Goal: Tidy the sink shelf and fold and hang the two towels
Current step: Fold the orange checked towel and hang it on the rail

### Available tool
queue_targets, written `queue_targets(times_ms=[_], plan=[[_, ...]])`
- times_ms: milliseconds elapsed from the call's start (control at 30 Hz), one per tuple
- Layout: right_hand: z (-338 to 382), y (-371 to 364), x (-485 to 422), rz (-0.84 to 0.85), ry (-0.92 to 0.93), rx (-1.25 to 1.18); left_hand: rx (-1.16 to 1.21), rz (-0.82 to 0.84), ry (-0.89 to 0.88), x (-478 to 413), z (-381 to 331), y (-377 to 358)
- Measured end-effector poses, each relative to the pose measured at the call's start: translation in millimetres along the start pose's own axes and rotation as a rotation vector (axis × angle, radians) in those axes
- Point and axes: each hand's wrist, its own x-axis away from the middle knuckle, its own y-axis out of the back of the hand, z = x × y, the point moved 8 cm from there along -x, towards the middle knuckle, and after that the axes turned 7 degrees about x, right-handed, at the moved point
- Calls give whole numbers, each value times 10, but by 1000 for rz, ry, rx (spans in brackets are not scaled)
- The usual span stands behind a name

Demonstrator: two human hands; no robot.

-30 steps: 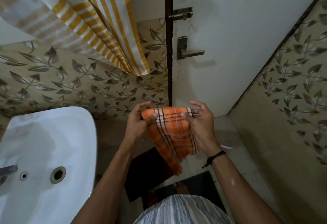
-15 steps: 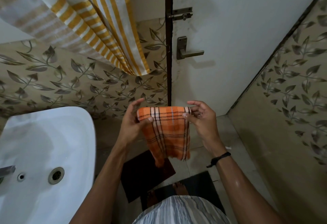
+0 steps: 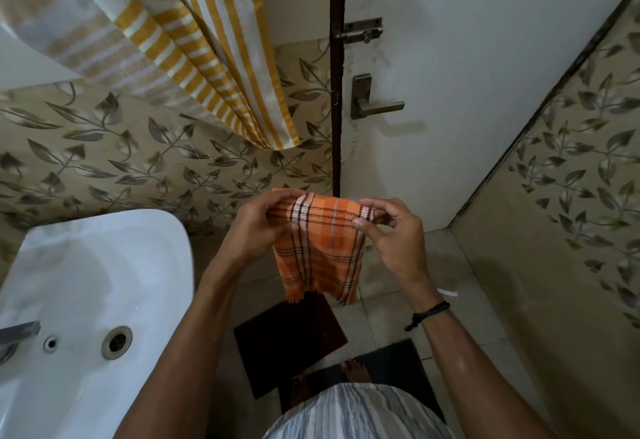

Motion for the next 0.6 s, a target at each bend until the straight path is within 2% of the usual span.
queue_targets(times_ms=[200,300,367,433,500,600], plan=[[75,70,-7,-75,53,229,-276,-75,-109,-65,-141,-50],[97,44,-21,-40,96,289,-341,-131,-184,-89,-186,-42],[83,-8,-25,24,73,233,-332,-185,-168,-89,-156,-26],[67,-82,-22,79,26,203,-291,-269,-51,-83,-62,15],[86,-131,-22,77,31,202,-197,-361,51,-47,5,51],[128,-174,-61,61,28,207,-5,-424,96,65,16,-32]])
